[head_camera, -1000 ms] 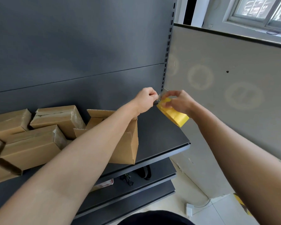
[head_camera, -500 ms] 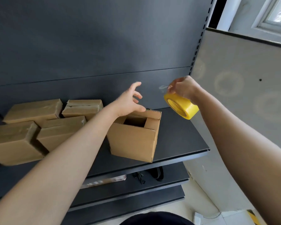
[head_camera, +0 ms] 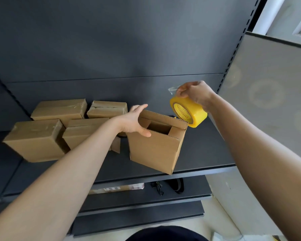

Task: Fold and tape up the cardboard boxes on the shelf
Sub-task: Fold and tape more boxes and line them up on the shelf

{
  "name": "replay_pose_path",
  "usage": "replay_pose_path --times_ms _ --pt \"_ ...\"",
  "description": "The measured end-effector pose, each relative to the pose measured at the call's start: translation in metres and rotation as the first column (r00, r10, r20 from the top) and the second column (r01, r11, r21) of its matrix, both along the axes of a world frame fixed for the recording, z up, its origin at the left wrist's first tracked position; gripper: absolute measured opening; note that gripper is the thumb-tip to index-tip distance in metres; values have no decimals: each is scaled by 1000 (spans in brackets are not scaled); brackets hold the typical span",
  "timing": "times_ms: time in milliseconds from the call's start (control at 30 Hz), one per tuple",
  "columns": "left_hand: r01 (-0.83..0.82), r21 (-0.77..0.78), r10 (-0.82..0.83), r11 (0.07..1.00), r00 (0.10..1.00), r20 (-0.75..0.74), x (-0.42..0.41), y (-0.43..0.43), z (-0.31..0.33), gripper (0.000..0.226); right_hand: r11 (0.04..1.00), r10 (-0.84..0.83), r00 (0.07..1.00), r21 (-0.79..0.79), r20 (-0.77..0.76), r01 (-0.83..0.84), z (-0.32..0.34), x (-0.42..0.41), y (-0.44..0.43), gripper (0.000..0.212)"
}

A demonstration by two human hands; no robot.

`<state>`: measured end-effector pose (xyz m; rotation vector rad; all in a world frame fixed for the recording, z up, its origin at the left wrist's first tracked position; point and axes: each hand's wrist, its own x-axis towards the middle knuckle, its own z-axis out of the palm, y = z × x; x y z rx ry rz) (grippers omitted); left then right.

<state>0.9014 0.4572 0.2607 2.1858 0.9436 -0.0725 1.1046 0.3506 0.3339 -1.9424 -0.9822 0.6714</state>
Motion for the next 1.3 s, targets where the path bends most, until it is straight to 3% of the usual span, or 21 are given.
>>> replay_pose_path --times_ms 133,300,433,733,800,900,1067,1300 --pt "-57 27 56 998 997 54 7 0 -6 107 1000 2 1000 -12 3 -2 -1 -2 -5 21" --pt "-124 165 103 978 986 133 16 -3 -23 52 1000 -27 999 -15 -37 26 -8 -2 -10 23" --pt "-188 146 155 971 966 208 18 -5 -31 34 999 -43 997 -18 -62 42 -15 -5 -12 21" --pt "-194 39 179 980 955 236 17 -3 -43 26 997 -72 988 -4 -136 72 -12 -15 -5 7" --pt "-202 49 185 978 953 242 19 -3 -45 22 998 -55 987 -38 -148 50 -12 -19 -3 16" --pt "-200 62 181 978 955 234 20 -2 -48 16 993 -32 997 -114 -77 23 -16 -24 2 34" --pt "-233 52 212 971 941 263 22 -2 -51 9 984 -6 1000 -181 -28 1 -19 -33 12 30" --pt "-235 4 224 972 929 295 19 3 -51 18 968 -9 995 -248 100 34 -21 -38 26 38"
